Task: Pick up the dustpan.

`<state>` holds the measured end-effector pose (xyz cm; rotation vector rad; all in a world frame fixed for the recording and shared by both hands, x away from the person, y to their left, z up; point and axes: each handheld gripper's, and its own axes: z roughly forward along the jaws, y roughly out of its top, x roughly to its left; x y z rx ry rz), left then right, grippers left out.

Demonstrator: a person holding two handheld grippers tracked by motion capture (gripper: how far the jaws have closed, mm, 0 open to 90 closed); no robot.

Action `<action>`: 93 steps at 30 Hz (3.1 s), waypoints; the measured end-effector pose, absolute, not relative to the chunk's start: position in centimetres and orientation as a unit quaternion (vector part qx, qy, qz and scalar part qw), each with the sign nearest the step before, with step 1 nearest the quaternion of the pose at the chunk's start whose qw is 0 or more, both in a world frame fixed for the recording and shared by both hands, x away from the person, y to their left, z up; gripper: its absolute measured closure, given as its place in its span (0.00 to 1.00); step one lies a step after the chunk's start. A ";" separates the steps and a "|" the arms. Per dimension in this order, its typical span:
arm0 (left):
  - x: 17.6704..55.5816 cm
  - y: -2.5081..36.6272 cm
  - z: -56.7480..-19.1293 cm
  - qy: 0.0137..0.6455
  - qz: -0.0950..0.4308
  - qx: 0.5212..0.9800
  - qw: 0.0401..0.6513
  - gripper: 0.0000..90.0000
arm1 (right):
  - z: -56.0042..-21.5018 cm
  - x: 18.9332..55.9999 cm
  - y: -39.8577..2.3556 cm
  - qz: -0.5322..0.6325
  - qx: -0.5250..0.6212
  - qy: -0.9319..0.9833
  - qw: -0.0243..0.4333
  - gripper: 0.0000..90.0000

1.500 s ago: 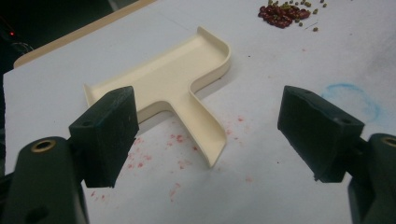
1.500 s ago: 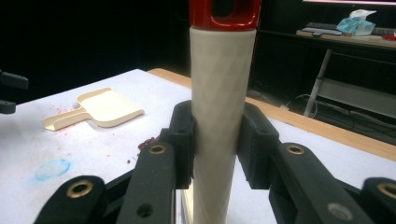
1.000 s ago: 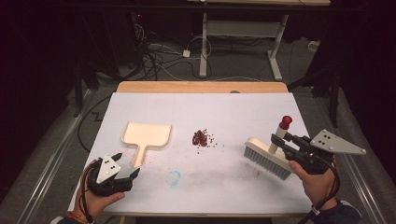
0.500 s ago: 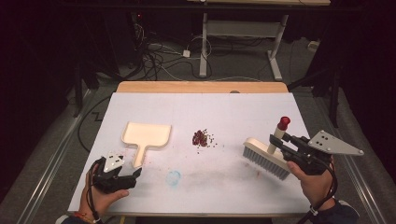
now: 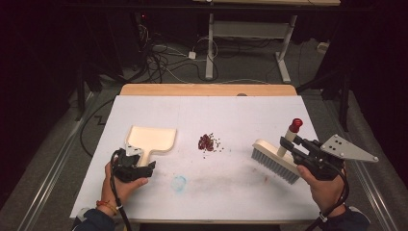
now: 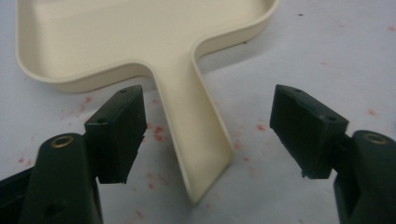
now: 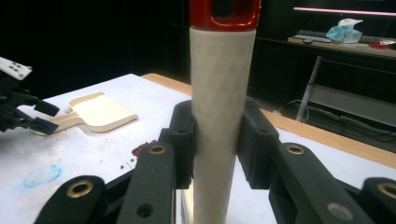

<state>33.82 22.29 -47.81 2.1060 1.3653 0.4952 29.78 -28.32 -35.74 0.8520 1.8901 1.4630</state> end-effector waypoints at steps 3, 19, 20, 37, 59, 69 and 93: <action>35.1 22.3 -48.2 0.517 0.181 0.788 0.281 0.40 | -35.7 29.7 -28.3 0.552 0.322 0.710 0.297 0.77; 37.2 22.5 -48.4 0.537 0.154 0.785 0.268 0.71 | -35.9 29.9 -28.1 0.546 0.318 0.721 0.285 0.77; 37.2 22.6 -48.4 0.538 0.153 0.784 0.270 0.71 | -35.9 30.0 -28.1 0.546 0.317 0.722 0.284 0.77; 35.7 22.3 -45.5 0.460 0.167 0.835 0.253 0.72 | -36.1 30.2 -28.4 0.546 0.318 0.723 0.280 0.77; 30.1 21.5 -44.8 0.378 0.125 0.883 0.248 0.72 | -36.2 30.5 -28.5 0.548 0.329 0.717 0.277 0.77; 29.9 20.5 -45.6 0.356 0.111 0.895 0.246 0.71 | -36.2 31.0 -28.4 0.547 0.330 0.717 0.278 0.77; 29.8 20.0 -45.7 0.350 0.098 0.897 0.253 0.71 | -36.5 31.2 -28.2 0.542 0.328 0.721 0.280 0.77</action>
